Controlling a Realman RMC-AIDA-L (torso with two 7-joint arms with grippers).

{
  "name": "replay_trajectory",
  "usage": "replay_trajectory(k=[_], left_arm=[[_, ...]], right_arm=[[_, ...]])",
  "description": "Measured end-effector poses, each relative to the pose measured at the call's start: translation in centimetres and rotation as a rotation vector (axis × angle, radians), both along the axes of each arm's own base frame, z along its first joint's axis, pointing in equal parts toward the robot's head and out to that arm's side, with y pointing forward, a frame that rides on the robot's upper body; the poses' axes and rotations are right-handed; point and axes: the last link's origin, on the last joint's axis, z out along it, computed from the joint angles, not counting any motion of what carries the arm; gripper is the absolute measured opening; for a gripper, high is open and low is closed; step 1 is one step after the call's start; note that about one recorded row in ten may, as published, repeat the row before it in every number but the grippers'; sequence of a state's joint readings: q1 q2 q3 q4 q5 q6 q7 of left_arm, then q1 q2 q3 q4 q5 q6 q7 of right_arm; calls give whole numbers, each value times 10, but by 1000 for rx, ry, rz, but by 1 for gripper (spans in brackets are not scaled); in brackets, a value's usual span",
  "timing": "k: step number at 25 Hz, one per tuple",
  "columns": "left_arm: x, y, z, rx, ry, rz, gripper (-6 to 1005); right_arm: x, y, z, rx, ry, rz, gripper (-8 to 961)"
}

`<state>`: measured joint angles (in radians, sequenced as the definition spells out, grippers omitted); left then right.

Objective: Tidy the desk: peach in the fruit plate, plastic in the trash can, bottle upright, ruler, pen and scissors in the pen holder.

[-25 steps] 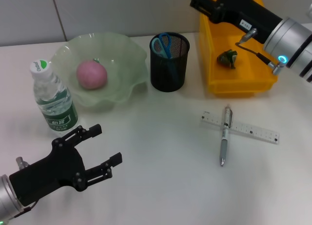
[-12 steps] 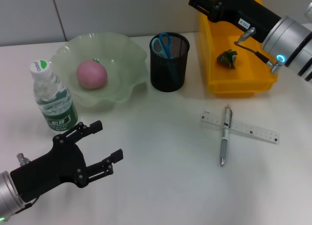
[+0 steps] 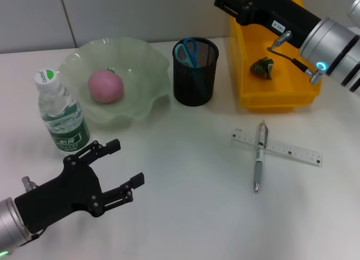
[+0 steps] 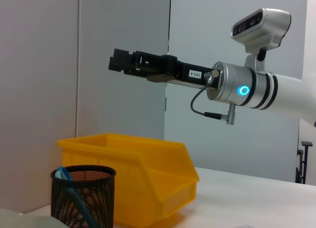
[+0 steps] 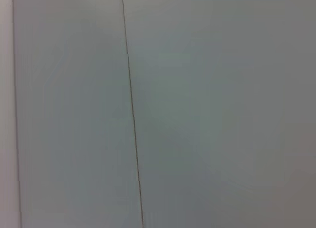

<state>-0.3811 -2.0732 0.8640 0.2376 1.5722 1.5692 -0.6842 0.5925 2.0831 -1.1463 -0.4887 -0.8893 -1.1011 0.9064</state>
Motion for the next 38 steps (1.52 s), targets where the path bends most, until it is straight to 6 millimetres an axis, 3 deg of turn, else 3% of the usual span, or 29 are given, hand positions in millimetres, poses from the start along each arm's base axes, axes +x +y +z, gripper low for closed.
replay_trajectory(k=[14, 21, 30, 38], left_arm=[[1, 3, 0, -1, 4, 3, 842], [2, 5, 0, -4, 3, 0, 842], [2, 5, 0, -4, 2, 2, 842], [2, 5, 0, -5, 1, 2, 842]], right_arm=[[-25, -4, 4, -196, -56, 68, 683], [-35, -16, 19, -396, -227, 70, 682], [-38, -27, 39, -616, -527, -73, 681], [-40, -29, 38, -724, -791, -183, 681]])
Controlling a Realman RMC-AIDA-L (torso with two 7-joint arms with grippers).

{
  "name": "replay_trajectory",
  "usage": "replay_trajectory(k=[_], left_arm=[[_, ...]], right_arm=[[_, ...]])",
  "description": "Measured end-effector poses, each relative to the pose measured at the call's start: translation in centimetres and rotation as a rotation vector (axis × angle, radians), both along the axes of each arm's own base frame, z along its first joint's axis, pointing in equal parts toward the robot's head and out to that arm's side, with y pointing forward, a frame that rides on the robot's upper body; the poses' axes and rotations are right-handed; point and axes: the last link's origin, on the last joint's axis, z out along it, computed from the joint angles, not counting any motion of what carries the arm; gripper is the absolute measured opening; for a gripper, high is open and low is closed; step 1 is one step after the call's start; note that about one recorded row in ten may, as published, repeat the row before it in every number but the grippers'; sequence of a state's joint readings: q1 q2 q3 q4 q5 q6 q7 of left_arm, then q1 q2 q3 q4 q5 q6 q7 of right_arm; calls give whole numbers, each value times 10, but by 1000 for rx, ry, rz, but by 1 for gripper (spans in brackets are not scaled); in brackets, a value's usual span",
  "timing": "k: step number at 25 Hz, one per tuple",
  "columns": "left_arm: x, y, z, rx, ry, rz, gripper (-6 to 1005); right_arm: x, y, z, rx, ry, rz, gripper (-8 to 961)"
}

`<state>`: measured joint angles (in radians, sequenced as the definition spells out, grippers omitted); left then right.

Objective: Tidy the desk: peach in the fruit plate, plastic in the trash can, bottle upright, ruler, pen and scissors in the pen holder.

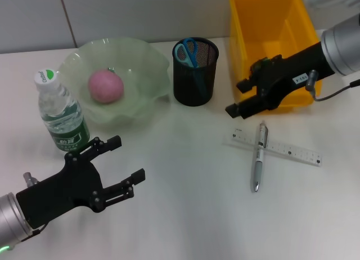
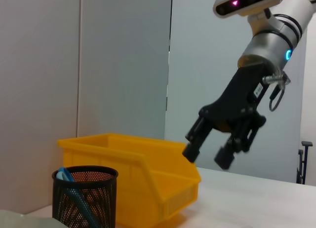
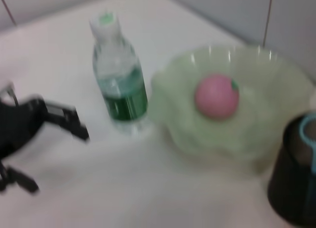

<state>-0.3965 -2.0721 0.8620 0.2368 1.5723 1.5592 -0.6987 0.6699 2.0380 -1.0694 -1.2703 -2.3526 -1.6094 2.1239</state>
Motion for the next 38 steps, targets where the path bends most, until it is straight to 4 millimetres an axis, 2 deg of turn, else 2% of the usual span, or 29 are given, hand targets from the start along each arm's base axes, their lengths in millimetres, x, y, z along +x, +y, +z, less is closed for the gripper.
replay_trajectory(k=[16, 25, 38], left_arm=[[1, 2, 0, 0, 2, -6, 842], [3, 4, 0, 0, 1, -10, 842], [3, 3, 0, 2, -1, -7, 842]], right_arm=[[9, 14, -26, -75, -248, 23, 679], [12, 23, -43, -98, -303, 49, 659], [16, 25, -61, -118, -368, 71, 621]])
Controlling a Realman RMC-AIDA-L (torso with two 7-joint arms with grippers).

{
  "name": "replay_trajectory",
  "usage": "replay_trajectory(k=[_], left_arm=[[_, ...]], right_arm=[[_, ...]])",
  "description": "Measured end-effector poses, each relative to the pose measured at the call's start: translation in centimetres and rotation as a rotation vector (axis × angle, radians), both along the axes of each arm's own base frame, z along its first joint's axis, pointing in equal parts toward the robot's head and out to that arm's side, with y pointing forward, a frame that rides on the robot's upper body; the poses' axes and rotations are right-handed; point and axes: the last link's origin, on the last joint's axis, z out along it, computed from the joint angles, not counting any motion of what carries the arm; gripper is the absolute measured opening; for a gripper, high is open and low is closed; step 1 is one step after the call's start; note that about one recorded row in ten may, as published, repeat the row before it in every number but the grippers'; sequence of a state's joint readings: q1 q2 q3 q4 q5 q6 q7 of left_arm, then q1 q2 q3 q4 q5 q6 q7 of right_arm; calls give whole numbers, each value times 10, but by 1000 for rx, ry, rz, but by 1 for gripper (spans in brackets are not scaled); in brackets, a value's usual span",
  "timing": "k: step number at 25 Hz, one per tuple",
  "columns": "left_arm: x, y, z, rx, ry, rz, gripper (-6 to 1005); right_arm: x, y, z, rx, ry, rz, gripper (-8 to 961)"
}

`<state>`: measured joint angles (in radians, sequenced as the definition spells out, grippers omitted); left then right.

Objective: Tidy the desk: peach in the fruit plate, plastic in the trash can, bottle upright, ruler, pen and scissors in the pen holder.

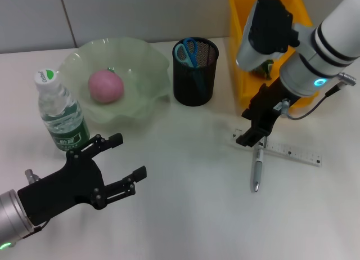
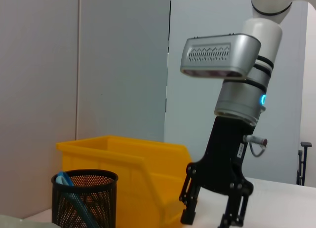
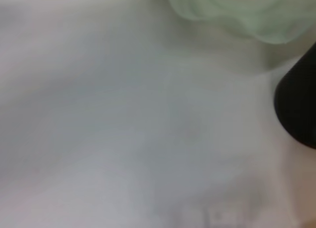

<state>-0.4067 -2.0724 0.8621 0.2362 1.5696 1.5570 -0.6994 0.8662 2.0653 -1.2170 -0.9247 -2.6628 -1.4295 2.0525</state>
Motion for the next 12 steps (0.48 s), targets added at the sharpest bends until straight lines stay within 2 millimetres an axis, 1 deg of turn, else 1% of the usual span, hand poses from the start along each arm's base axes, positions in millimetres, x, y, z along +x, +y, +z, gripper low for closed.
replay_trajectory(k=[2, 7, 12], left_arm=[[0, 0, 0, 2, -1, 1, 842], [0, 1, 1, 4, -2, 2, 842], [0, 1, 1, 5, -4, 1, 842]], right_arm=[[1, -1, -7, -10, -13, 10, 615], [1, 0, -13, -10, -22, 20, 600], [3, 2, -14, 2, -20, 23, 586]])
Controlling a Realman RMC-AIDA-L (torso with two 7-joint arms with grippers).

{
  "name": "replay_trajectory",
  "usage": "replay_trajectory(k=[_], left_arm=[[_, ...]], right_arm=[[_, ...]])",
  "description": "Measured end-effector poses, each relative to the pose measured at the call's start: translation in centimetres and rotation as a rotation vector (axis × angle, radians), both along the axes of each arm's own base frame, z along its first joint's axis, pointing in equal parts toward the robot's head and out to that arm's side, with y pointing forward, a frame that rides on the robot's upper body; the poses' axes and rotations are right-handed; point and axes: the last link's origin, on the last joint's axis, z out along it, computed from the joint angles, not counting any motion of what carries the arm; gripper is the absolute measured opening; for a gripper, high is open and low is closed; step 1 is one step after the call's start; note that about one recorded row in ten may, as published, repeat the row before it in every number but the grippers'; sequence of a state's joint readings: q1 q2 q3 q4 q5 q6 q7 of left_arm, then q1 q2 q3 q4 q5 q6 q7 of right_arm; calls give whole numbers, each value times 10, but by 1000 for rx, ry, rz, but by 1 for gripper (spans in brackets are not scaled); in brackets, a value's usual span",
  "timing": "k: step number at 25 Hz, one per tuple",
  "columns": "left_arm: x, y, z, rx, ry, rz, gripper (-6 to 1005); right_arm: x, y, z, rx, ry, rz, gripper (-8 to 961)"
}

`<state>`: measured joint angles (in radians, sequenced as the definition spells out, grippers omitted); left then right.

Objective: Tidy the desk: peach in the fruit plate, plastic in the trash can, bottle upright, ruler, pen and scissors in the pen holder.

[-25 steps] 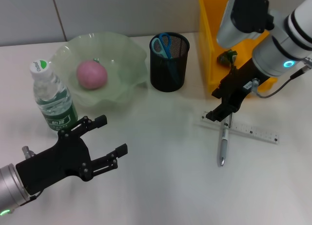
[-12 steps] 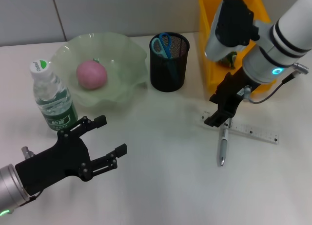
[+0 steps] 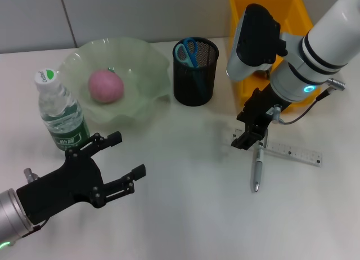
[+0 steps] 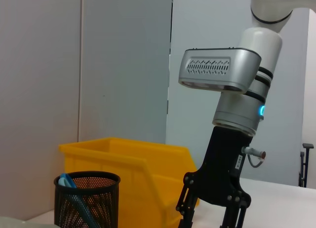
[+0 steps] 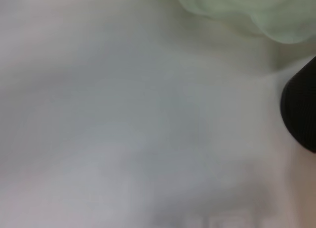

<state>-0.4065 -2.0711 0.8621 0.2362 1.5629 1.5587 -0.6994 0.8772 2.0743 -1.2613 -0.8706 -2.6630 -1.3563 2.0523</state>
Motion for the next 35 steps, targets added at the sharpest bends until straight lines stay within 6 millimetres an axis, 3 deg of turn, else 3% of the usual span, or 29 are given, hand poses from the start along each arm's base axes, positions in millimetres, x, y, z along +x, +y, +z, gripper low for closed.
replay_trajectory(k=[35], left_arm=[[1, 1, 0, 4, 0, -1, 842]], right_arm=[[11, 3, -12, 16, 5, -21, 506]])
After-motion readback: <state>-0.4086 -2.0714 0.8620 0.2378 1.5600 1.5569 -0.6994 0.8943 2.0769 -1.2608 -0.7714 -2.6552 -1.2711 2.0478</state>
